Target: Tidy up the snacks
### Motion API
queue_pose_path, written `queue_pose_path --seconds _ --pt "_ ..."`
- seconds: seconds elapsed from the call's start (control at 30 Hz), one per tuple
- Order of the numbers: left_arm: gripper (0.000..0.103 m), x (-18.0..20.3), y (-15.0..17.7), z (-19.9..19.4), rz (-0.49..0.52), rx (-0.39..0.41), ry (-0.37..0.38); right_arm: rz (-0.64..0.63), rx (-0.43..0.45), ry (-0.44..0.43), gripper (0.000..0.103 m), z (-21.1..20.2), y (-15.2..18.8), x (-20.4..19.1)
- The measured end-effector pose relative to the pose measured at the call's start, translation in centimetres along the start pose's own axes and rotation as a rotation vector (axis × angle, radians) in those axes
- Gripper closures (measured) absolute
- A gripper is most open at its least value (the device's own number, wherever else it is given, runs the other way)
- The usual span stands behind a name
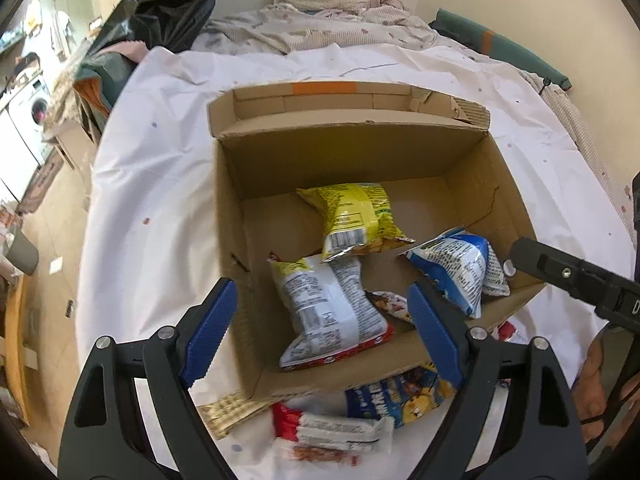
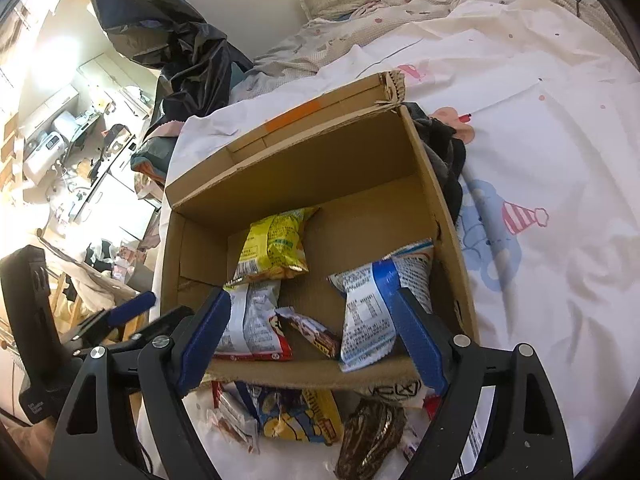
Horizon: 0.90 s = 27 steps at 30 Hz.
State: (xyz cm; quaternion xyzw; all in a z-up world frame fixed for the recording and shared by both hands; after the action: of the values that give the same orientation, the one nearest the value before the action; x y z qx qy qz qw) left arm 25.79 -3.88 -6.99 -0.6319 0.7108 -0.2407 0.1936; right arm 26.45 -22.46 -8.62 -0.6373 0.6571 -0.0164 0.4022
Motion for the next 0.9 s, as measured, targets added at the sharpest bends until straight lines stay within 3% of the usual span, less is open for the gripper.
queue_pose_path --seconds 0.37,0.9 --pt "0.018 -2.4 2.1 -2.1 -0.069 0.0 -0.047 -0.077 -0.014 0.062 0.017 -2.0 2.1 -0.8" --pt "0.018 -5.0 5.3 -3.3 -0.182 -0.057 -0.06 0.019 -0.062 0.056 0.017 -4.0 5.2 0.4"
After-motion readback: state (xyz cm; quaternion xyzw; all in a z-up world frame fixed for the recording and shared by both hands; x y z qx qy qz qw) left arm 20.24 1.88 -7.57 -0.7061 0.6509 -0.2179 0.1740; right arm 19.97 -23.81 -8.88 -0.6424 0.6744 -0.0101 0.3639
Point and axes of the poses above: each gripper's, at about its wrist camera, not at the fingertips, and z roughly the way its jaws point, x to its right, y to its underside, the point moved 5 cm from there along z, roughly the way its jaws point
